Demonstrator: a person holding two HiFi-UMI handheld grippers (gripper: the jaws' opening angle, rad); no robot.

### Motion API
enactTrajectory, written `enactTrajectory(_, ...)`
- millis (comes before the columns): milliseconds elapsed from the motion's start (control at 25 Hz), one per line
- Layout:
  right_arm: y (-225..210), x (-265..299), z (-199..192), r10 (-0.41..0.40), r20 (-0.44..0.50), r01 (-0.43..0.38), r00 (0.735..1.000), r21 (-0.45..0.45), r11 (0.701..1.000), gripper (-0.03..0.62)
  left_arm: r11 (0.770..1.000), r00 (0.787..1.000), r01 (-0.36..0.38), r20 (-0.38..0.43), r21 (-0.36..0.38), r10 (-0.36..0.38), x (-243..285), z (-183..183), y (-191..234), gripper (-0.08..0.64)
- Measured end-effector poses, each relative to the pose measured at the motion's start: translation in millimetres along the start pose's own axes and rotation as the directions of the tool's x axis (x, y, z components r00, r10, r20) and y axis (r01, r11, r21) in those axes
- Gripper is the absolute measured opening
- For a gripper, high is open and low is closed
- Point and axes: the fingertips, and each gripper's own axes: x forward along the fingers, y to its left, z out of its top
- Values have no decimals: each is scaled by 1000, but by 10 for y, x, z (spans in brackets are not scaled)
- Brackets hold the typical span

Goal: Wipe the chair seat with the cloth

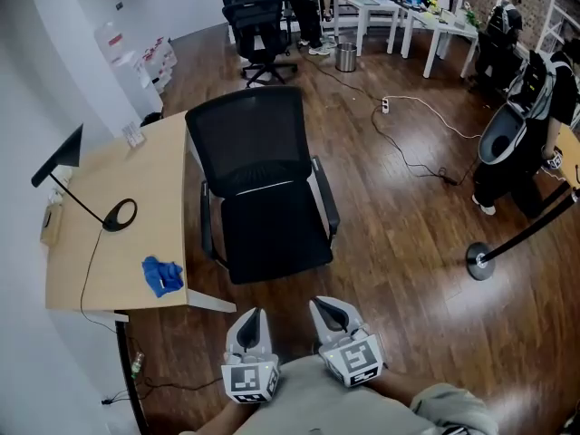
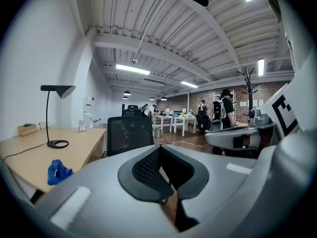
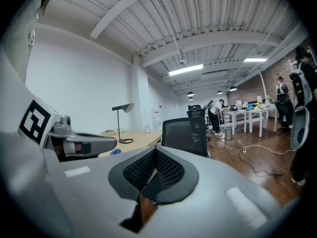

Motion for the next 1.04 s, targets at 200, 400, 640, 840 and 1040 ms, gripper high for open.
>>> enactTrajectory(200, -107, -96, 34, -28, 9, 28, 1000, 14, 1000, 0, 999, 1000, 27, -3, 23, -27, 107, 5, -112, 5)
enactTrajectory(400, -126, -180, 12, -28, 13, 28, 1000, -3, 1000, 0, 999, 999, 43, -6, 18, -43, 104, -44, -200, 5)
enactTrajectory(640, -123, -228, -37, -17, 2, 17, 1000, 0, 1000, 0, 999, 1000, 30, -1, 11, -30, 34, -60, -231, 5)
enactTrajectory(840, -79, -222, -15, 4, -8, -5, 1000, -12, 1000, 0, 1000, 1000, 15, -1, 11, -15, -29, -31, -207, 5)
enactTrajectory(1040, -75, -274, 2, 17, -14, -17, 1000, -15, 1000, 0, 1000, 1000, 14, 7, 15, -14, -74, -45, -262, 5)
